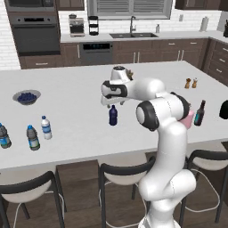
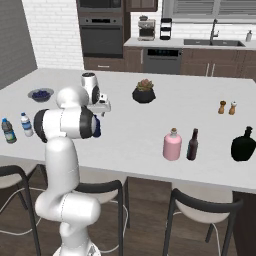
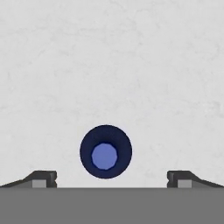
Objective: Move the plastic bottles in the middle to the plastics group, and the glass bottles in the middle to the glass group.
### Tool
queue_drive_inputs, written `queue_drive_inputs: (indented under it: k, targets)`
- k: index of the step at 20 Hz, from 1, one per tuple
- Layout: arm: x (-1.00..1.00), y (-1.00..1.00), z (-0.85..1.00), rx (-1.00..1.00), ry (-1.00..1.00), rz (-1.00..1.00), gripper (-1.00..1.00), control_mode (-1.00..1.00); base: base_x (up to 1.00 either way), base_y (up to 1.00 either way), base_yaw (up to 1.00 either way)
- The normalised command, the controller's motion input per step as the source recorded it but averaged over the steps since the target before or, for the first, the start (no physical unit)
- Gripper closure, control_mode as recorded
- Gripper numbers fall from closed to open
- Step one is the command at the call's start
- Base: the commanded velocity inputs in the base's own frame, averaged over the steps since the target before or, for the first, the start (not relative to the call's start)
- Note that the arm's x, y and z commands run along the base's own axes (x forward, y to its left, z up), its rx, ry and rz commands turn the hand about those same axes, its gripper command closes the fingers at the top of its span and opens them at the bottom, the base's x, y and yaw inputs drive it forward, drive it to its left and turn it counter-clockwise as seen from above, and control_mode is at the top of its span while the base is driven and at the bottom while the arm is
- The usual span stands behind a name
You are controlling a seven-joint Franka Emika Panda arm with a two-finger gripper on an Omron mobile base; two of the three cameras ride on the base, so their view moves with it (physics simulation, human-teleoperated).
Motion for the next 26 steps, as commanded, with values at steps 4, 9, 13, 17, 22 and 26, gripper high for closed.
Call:
queue_drive_inputs:
  k: [4, 9, 13, 17, 22, 26]
  targets:
    - [-0.16, 0.03, -0.02, 0.00, -0.05, 0.08, -1.00, -1.00, 0.00, 0.00, 0.00]
    - [-0.01, 0.08, -0.32, 0.00, -0.04, 0.08, -1.00, -1.00, 0.00, 0.00, 0.00]
    - [0.00, 0.01, -0.36, 0.00, -0.05, 0.06, -1.00, -1.00, 0.00, 0.00, 0.00]
    - [0.00, 0.00, -0.16, 0.00, -0.06, 0.03, -1.00, -1.00, 0.00, 0.00, 0.00]
    - [0.00, 0.00, -0.01, 0.00, -0.07, 0.01, -1.00, -1.00, 0.00, 0.00, 0.00]
    - [0.00, 0.00, -0.03, 0.00, -0.06, 0.00, -1.00, -1.00, 0.00, 0.00, 0.00]
